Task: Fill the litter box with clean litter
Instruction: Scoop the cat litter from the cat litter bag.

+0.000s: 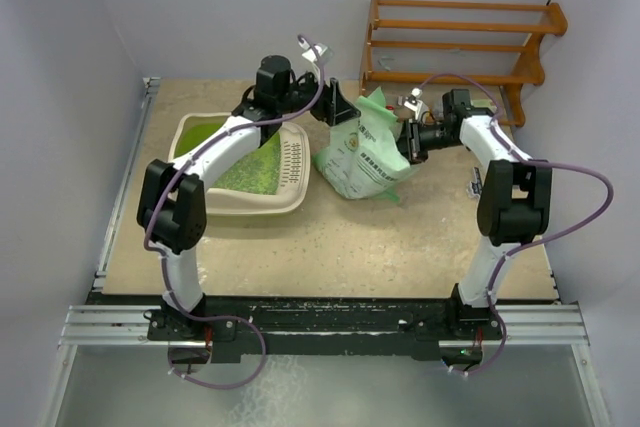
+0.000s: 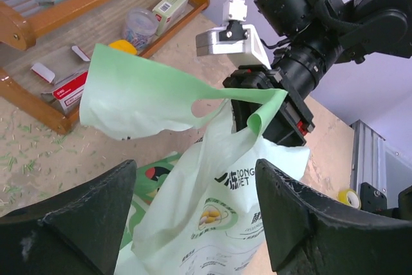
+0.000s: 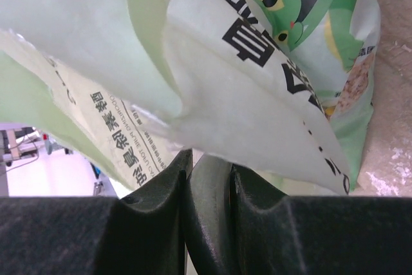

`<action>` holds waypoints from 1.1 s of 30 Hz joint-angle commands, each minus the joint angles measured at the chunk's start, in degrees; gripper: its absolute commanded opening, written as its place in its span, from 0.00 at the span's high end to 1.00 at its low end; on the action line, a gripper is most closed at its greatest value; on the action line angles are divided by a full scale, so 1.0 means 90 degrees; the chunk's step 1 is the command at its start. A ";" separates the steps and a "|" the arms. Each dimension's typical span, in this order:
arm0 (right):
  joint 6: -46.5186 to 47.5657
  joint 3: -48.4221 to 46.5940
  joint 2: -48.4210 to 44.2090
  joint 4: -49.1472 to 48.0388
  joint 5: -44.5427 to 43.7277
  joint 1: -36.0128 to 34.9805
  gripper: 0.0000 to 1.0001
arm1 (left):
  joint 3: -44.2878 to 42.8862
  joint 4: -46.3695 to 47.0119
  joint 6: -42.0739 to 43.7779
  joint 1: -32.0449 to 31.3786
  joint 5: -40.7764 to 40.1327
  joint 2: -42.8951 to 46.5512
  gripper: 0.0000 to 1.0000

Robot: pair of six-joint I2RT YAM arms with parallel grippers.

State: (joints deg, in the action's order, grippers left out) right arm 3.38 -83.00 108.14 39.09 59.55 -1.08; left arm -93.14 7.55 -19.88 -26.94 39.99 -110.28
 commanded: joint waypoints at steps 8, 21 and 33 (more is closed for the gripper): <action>-0.0031 -0.0670 -0.0567 0.1095 0.1297 0.0418 1.00 | 0.0590 0.0474 0.0218 0.0124 -0.0664 0.1242 0.25; 0.0695 -0.0904 -0.0902 0.2178 0.1627 0.1138 1.00 | 0.0850 0.0344 0.0129 0.0131 -0.0669 0.1749 0.25; 0.2404 -0.1190 -0.0934 0.4013 0.1722 0.2039 1.00 | 0.1006 0.0205 0.0033 0.0130 -0.0703 0.2273 0.25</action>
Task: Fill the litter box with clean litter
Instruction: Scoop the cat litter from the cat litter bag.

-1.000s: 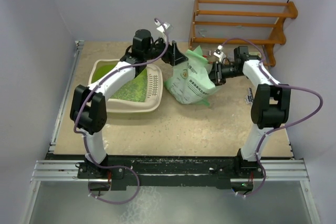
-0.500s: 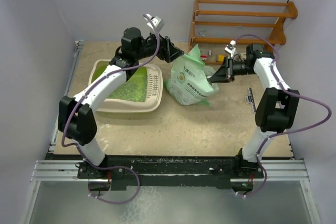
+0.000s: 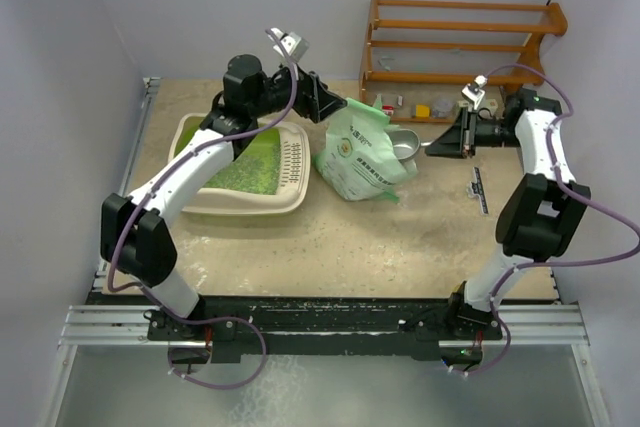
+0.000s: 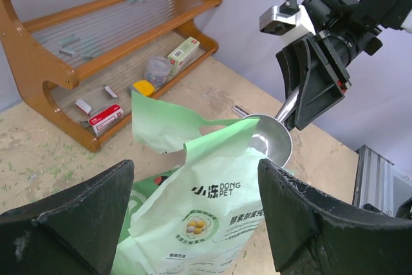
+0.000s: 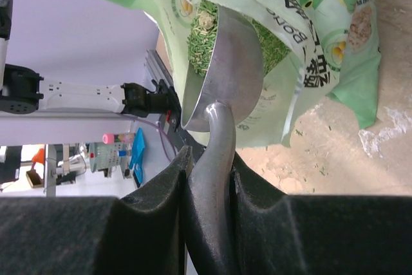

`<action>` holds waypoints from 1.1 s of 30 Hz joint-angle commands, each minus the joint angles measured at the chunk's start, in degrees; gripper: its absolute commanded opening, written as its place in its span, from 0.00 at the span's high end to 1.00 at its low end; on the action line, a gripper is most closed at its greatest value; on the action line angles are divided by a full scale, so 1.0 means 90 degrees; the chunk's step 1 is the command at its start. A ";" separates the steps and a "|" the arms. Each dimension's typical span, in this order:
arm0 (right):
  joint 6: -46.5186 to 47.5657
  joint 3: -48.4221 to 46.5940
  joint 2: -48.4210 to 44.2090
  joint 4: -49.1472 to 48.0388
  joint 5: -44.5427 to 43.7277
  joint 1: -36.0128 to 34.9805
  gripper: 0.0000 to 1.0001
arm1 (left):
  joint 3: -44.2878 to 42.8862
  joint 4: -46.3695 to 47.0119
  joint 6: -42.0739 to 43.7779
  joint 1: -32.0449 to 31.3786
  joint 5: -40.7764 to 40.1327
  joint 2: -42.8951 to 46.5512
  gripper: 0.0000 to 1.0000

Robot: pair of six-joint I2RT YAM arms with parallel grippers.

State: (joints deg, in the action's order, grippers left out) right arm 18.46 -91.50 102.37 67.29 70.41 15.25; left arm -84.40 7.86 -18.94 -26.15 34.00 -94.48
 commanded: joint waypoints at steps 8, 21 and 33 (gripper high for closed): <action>0.1502 -0.0092 -0.0410 0.1492 0.0512 0.0972 1.00 | 0.0099 0.0086 -0.0230 0.0035 0.0002 0.0901 0.25; 0.2608 -0.0045 -0.0544 0.2573 0.0682 0.1786 1.00 | 0.0533 0.0045 -0.0410 0.0035 -0.0137 0.1433 0.25; 0.2664 0.0318 -0.0737 0.2575 0.0934 0.1988 1.00 | 0.0520 0.0069 -0.0546 0.0035 -0.0220 0.1700 0.26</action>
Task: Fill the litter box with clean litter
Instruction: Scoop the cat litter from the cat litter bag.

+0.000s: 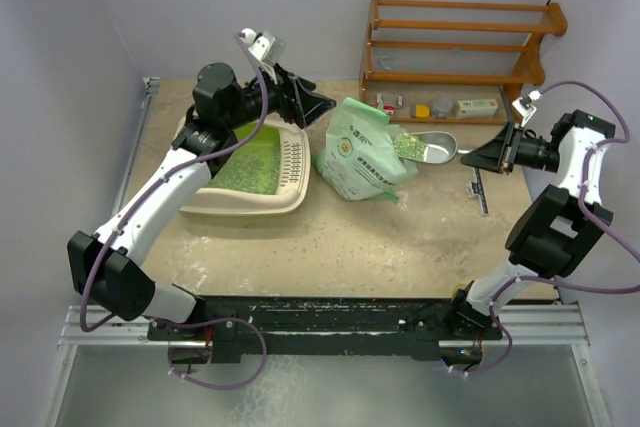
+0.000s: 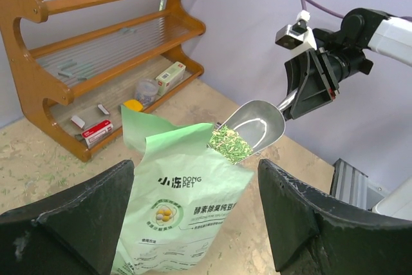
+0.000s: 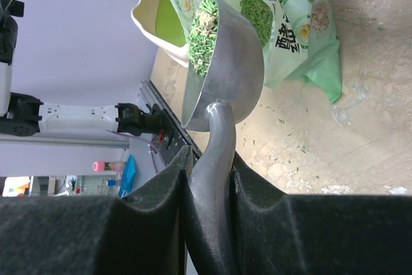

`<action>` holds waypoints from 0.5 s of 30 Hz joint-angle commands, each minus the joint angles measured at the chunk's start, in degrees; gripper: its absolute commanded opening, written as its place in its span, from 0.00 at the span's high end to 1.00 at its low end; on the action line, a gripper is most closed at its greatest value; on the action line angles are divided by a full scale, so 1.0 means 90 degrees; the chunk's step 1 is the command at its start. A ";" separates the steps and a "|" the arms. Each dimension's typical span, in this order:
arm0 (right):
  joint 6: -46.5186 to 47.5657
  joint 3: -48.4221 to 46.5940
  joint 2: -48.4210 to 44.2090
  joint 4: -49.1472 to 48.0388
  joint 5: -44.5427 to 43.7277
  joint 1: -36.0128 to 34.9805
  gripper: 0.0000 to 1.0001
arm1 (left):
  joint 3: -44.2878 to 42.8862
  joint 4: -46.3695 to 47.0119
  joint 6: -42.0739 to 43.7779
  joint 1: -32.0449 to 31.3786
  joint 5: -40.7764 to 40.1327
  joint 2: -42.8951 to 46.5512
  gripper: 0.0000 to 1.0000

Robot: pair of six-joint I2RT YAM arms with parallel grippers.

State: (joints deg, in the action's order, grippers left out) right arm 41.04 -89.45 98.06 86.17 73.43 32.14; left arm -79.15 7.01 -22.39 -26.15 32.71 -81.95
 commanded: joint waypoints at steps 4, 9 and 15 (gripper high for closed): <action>0.0131 0.0124 -0.0261 0.0485 0.0713 0.0223 1.00 | -0.0079 0.0155 -0.0167 0.0035 -0.0092 0.0369 0.26; -0.0024 -0.0025 -0.0335 0.0487 0.0782 0.0291 1.00 | -0.0091 0.0093 -0.0162 0.0035 -0.0151 0.0429 0.26; -0.0404 -0.0492 -0.0449 0.0484 0.0871 0.0296 1.00 | -0.0105 -0.0012 -0.0123 0.0035 -0.0319 0.0501 0.27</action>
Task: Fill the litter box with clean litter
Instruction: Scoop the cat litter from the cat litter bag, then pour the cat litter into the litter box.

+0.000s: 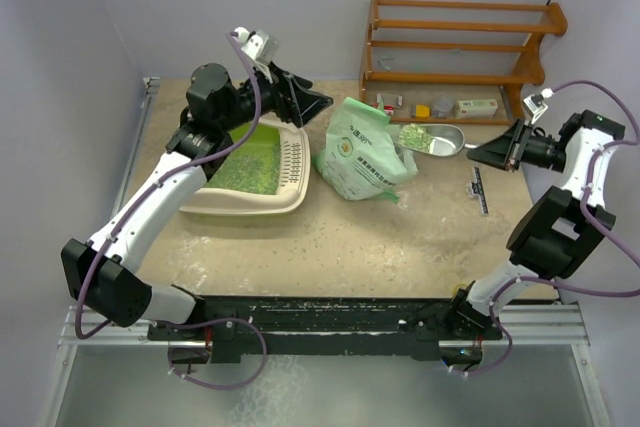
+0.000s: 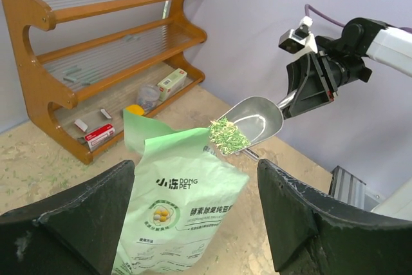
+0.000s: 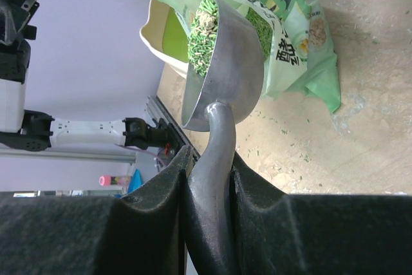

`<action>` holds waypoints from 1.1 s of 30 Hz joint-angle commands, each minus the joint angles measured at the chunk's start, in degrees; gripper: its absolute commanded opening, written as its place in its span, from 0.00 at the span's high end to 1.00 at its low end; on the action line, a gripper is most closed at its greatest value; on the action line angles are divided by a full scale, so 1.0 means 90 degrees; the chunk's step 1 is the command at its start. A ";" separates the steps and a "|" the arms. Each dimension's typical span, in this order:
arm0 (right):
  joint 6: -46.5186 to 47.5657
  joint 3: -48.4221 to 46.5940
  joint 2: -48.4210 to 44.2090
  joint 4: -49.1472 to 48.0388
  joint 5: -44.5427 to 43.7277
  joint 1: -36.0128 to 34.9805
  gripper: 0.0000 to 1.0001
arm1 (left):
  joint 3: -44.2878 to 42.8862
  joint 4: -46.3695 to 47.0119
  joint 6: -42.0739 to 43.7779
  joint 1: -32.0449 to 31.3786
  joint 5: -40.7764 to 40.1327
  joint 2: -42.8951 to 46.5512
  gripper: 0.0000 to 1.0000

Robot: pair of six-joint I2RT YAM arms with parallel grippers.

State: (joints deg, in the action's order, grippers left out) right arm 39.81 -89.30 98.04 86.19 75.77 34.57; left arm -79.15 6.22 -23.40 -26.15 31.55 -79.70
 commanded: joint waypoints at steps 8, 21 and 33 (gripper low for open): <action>-0.0623 -0.0848 -0.0597 0.0545 0.0616 0.0020 1.00 | -0.0148 -0.0007 -0.0022 0.0033 -0.0308 0.0278 0.30; -0.0849 -0.1598 -0.0770 0.0579 0.0618 -0.0240 1.00 | -0.0178 -0.0085 -0.0049 0.0035 -0.0395 0.0285 0.30; -0.2041 -0.2196 -0.0598 0.0221 0.0627 -0.0921 1.00 | -0.0168 -0.0134 -0.0033 0.0034 -0.0371 0.0318 0.30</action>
State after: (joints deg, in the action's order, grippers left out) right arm 25.43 -106.63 93.36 85.95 77.32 28.93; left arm -79.15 3.77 -23.40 -26.15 28.29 -79.13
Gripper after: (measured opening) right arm 0.252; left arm 0.703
